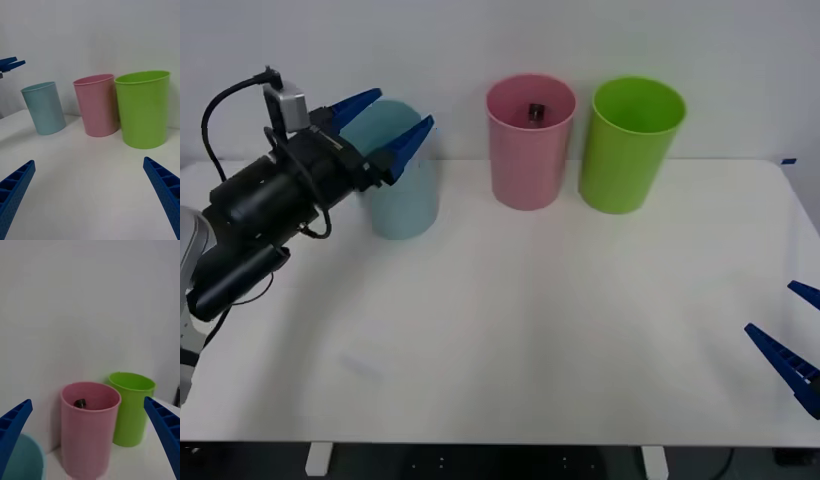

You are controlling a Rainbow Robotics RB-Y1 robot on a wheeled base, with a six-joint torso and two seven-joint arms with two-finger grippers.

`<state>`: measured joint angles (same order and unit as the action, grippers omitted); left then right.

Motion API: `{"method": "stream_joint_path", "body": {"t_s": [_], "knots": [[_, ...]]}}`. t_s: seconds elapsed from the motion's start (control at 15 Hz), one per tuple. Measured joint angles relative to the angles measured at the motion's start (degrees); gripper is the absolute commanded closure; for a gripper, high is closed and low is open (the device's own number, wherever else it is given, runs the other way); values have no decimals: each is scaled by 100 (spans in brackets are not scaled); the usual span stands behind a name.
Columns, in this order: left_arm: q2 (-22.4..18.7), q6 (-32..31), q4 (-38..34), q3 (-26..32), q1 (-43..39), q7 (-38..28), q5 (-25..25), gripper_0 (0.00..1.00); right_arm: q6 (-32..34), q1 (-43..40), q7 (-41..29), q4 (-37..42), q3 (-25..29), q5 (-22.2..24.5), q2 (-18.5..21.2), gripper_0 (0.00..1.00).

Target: Grasp the object on the table and drop it into the matching bin: aluminum can to the light blue bin, PET bottle to the pink bin.

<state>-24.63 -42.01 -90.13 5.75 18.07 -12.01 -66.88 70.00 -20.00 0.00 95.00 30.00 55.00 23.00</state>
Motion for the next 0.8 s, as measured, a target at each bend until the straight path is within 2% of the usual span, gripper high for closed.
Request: {"method": "stream_joint_path", "body": {"t_s": [0.47, 0.8], "knots": [[-536, -1403, -134, 989, -992, 140, -12, 0, 0, 0, 0, 0, 0, 0, 0, 0], [-775, -2570, -136, 1893, -1591, 425, -364, 0, 0, 0, 0, 0, 0, 0, 0, 0]]}}
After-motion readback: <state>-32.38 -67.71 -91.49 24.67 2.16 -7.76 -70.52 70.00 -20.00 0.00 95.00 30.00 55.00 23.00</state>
